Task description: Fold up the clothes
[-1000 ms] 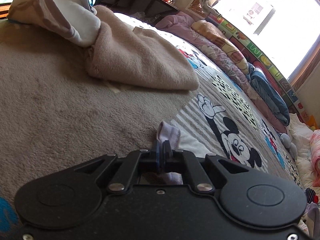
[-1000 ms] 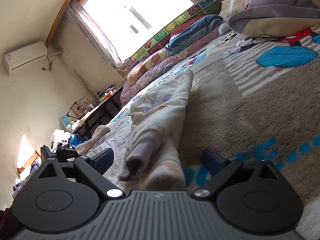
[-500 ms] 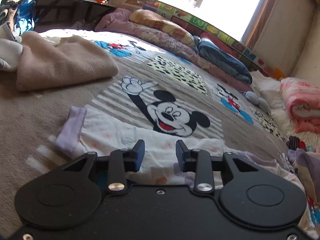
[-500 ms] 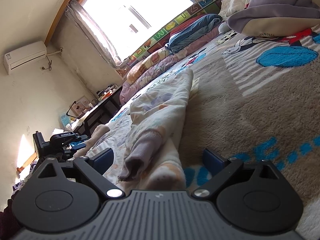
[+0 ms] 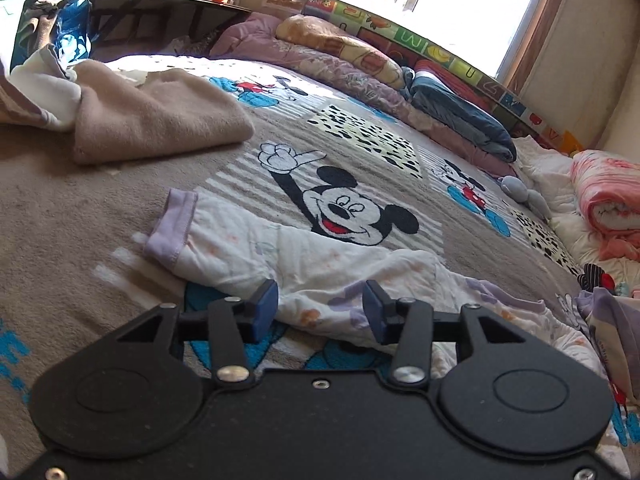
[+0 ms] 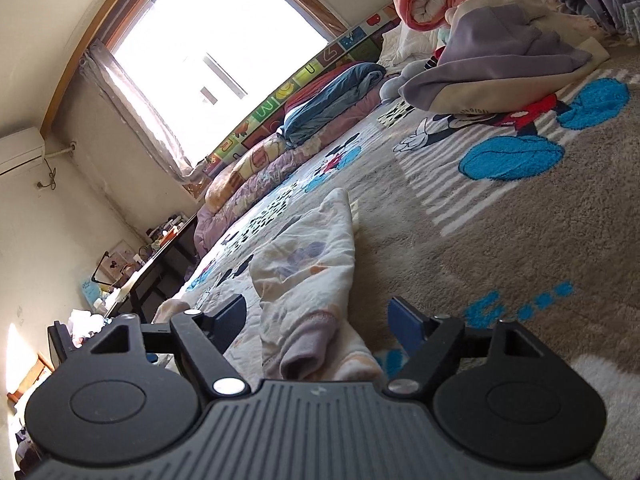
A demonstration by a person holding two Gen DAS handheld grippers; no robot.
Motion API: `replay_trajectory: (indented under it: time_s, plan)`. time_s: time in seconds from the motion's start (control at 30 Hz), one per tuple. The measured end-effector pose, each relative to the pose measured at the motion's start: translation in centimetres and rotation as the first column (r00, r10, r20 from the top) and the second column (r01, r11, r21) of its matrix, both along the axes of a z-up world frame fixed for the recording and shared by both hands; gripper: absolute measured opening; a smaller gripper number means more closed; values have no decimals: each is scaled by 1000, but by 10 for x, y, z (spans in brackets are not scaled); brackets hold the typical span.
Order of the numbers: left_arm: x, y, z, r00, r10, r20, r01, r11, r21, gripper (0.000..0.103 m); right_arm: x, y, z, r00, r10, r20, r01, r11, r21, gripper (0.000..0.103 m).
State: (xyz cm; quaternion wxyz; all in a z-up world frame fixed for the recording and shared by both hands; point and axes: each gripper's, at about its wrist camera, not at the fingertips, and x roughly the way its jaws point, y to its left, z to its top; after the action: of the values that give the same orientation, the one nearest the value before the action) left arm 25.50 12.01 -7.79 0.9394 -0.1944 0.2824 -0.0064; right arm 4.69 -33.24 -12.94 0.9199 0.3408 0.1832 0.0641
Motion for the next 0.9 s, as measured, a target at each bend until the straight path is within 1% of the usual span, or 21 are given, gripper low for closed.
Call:
replay_trajectory:
  time_s: [0.1, 0.2, 0.27, 0.3, 0.33, 0.37, 0.4, 0.43, 0.53, 0.57, 0.63, 0.7, 0.77, 0.9]
  plan:
    - [-21, -5, 10, 999, 8, 33, -7, 1000, -20, 45, 5, 12, 6, 1000, 14, -17, -16, 997, -82, 59]
    - [-46, -19, 17, 999, -2, 52, 5, 998, -55, 45, 14, 17, 6, 998, -4, -68, -3, 995, -98, 55]
    - [-64, -32, 18, 998, -18, 55, 23, 997, -77, 45, 19, 20, 6, 996, -18, -91, 7, 993, -121, 46]
    - [-70, -40, 19, 998, -39, 58, 43, 996, -76, 45, 21, 23, 7, 996, -17, -91, 4, 989, -148, 34]
    - [-76, -48, 20, 996, -60, 61, 64, 995, -76, 46, 22, 24, 9, 996, -19, -91, 3, 986, -167, 26]
    - [-81, -56, 20, 994, -83, 65, 88, 994, -71, 46, 22, 23, 11, 996, -23, -88, 7, 984, -177, 24]
    - [-84, -65, 21, 991, -116, 74, 120, 991, -53, 46, 23, 22, 13, 996, -27, -86, 11, 983, -183, 19]
    - [-86, -74, 21, 986, -141, 84, 144, 989, -30, 46, 24, 20, 16, 996, -32, -84, 16, 982, -189, 17]
    - [-87, -93, 16, 975, -196, 108, 192, 980, 45, 46, 30, 10, 27, 995, -32, -93, 13, 979, -201, 16]
    - [-85, -96, 13, 973, -205, 104, 201, 978, 49, 46, 33, 6, 29, 995, -20, -102, 0, 980, -198, 16]
    - [-81, -100, 8, 971, -222, 95, 218, 975, 50, 46, 36, -2, 37, 995, -14, -95, -8, 975, -222, 16]
    - [-77, -100, 3, 969, -236, 81, 235, 972, 11, 46, 39, -11, 46, 996, -11, -88, -11, 971, -240, 16]
    - [-76, -102, 0, 964, -255, 72, 256, 967, -5, 46, 41, -24, 55, 997, -26, -77, 5, 967, -256, 15]
    - [-76, -108, -5, 954, -292, 68, 293, 956, 3, 47, 55, -61, 75, 995, -72, -74, 49, 961, -270, 14]
